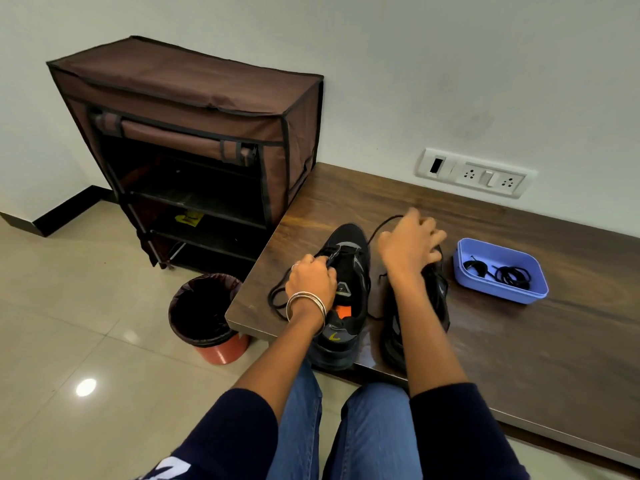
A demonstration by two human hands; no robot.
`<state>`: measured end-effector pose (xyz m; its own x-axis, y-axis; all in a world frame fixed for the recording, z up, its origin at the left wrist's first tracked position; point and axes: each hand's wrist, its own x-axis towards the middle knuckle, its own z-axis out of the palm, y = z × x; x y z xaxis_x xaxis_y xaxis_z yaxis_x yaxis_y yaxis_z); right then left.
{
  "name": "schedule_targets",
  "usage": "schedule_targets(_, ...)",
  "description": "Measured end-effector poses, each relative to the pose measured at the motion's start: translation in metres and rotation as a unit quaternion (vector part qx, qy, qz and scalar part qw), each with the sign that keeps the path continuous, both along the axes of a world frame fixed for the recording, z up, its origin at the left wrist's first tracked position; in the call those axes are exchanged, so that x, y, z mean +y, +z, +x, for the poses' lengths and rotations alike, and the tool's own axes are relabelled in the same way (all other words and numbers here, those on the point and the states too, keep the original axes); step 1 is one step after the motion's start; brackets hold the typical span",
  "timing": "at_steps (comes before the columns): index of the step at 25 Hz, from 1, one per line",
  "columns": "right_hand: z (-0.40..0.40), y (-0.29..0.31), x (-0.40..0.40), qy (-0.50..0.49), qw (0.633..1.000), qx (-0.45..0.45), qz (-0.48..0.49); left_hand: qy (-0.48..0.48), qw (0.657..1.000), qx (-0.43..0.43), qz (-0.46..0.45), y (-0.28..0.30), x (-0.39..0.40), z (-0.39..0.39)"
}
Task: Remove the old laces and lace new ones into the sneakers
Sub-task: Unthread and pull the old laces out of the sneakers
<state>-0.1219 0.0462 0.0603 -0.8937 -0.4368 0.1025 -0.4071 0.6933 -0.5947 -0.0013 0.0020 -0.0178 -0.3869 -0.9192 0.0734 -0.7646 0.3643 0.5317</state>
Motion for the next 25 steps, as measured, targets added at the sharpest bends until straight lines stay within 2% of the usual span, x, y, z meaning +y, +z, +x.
schedule_targets(1, 0.002, -0.007, -0.005, 0.061, 0.995, 0.05, 0.057, -0.001, 1.0, 0.0, -0.001, 0.0, 0.0, 0.0)
schedule_targets(4, 0.018, -0.033, -0.021, 0.217, 0.953, 0.109, 0.183, -0.005, 1.0, -0.003, -0.007, 0.001, -0.001, 0.0)
schedule_targets(7, 0.028, -0.041, -0.028, 0.216, 0.94, 0.16, 0.211, -0.006, 1.0, -0.004, -0.009, 0.0, -0.002, 0.0)
schedule_targets(8, 0.025, -0.042, -0.029, 0.211, 0.949, 0.143, 0.188, -0.005, 1.0, -0.005, -0.009, 0.0, -0.002, 0.001)
schedule_targets(10, 0.016, -0.039, -0.022, 0.16, 0.986, 0.04, 0.026, -0.009, 1.0, -0.004, -0.01, -0.002, -0.002, 0.001)
schedule_targets(12, 0.009, -0.043, -0.013, 0.094, 0.986, -0.068, -0.12, -0.012, 1.0, -0.007, -0.009, -0.002, -0.001, -0.001)
schedule_targets(14, 0.015, -0.052, -0.004, 0.03, 0.971, -0.12, -0.203, -0.02, 1.0, -0.016, -0.009, -0.003, -0.002, -0.003)
schedule_targets(18, 0.02, -0.063, -0.014, -0.056, 0.899, -0.277, -0.334, -0.019, 1.0, -0.021, -0.011, -0.003, -0.004, -0.005)
schedule_targets(21, 0.017, -0.053, -0.014, -0.137, 0.776, -0.437, -0.433, -0.02, 0.999, -0.025, -0.012, -0.005, -0.003, -0.004)
schedule_targets(23, 0.007, -0.04, -0.01, -0.136, 0.72, -0.464, -0.498, -0.017, 1.0, -0.02, -0.014, -0.004, -0.005, -0.005)
schedule_targets(24, -0.001, -0.032, -0.01, -0.124, 0.713, -0.455, -0.519, -0.015, 1.0, -0.018, -0.012, -0.004, -0.005, -0.005)
schedule_targets(25, -0.008, -0.023, -0.011, -0.106, 0.728, -0.436, -0.519, -0.015, 1.0, -0.018, -0.011, -0.005, -0.004, -0.004)
